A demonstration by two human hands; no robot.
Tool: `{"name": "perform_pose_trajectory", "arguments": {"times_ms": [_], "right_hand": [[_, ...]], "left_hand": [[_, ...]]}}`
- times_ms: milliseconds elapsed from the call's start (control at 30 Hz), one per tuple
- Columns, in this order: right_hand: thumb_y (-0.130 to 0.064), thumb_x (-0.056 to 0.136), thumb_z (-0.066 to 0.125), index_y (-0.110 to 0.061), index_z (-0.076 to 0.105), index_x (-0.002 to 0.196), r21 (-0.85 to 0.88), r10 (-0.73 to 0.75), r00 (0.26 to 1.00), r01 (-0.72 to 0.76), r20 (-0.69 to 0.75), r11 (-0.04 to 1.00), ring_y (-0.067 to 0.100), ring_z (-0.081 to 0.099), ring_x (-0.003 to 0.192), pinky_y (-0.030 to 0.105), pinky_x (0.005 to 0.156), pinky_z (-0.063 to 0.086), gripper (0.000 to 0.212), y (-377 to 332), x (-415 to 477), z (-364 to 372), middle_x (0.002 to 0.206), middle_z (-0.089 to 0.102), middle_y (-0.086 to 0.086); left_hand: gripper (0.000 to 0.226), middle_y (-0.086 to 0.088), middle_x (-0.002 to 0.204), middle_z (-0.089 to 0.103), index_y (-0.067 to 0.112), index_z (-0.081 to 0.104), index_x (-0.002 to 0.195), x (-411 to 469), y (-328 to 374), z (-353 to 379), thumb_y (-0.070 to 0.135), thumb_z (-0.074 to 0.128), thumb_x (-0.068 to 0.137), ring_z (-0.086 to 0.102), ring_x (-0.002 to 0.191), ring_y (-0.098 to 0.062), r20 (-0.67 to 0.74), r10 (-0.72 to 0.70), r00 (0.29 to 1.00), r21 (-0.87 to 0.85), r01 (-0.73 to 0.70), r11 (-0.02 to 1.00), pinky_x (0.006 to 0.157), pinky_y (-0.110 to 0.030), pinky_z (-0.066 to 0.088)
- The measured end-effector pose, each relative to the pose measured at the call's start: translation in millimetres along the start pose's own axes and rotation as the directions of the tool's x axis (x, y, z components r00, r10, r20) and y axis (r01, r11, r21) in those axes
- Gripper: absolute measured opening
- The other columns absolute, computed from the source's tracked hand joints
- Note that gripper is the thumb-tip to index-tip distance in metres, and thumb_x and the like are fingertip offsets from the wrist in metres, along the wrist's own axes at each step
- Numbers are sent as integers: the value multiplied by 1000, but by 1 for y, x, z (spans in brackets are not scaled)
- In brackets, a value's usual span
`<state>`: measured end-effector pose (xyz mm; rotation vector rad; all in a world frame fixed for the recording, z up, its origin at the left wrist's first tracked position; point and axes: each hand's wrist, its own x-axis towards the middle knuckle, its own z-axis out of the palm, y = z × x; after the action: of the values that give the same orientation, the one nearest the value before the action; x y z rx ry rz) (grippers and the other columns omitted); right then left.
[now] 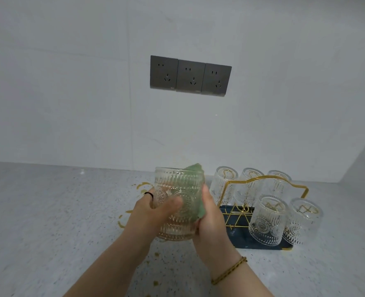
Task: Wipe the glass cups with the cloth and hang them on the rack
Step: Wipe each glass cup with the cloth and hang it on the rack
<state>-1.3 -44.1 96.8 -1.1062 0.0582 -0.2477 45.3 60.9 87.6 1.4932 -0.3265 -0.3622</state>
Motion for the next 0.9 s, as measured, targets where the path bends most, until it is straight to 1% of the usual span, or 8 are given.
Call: {"name": "perform_pose_trajectory", "arguments": {"times_ms": [200,333,433,500,667,733,800,900], "right_hand": [[-35,96,27,-21,51,122,-135,-107,988,91,-114,987,19,62,104,38,88,53,38,9,-8,0,115,63,8],[-43,92,32,-36,31,133,-522,-261,959,167,-110,836,13,54,114,35,94,49,42,10,-6,0,129,51,-1],[-49,83,24,-53,7,126,-807,-398,918,232,-4,544,6,35,131,35,107,36,47,15,-9,11,145,32,-10],[-49,82,21,-52,3,123,-826,-447,892,303,70,475,-3,17,137,27,114,22,45,20,-11,13,149,20,-15],[-42,93,32,-42,36,131,-347,-158,987,158,27,925,14,51,121,42,102,43,39,7,-1,4,136,48,-1],[-37,97,26,-42,40,126,-371,-143,990,133,0,919,15,54,116,40,99,45,33,5,-1,3,132,52,1],[-51,92,22,-57,22,123,-641,-324,945,273,39,717,4,34,131,30,111,31,32,13,-6,12,145,32,-10],[-63,87,11,-45,11,137,-851,-540,806,445,244,280,-10,0,134,7,110,1,54,34,-9,11,146,5,-13]], "left_hand": [[110,0,130,52,23,38,139,2,0,5,79,63,48,49,118,-20,-59,33,998,69,-29,997,100,-39,39],[106,-6,122,58,24,27,142,-2,-1,11,72,55,53,55,114,-24,-102,49,994,33,-46,998,100,-45,43],[102,-7,93,63,-2,38,131,-4,-5,14,62,71,58,65,78,-14,-81,10,997,-73,-16,997,64,-27,53],[98,-5,72,59,-13,44,119,-4,-6,9,54,74,52,61,55,-11,-42,14,999,-132,-19,991,46,-21,47],[104,-19,108,66,4,53,120,0,-4,1,62,75,37,66,94,-36,-21,-12,1000,-201,7,980,81,-53,53],[117,-20,117,63,8,52,124,-1,-4,3,72,76,29,62,104,-40,-35,-34,999,-180,27,983,91,-59,47],[114,-22,117,62,5,50,125,1,-6,2,72,72,35,63,99,-38,-56,-67,996,-176,56,983,80,-50,55],[100,-21,113,61,3,50,124,2,-9,0,67,62,49,62,81,-26,-47,-87,995,-168,78,983,48,-27,50]]}}
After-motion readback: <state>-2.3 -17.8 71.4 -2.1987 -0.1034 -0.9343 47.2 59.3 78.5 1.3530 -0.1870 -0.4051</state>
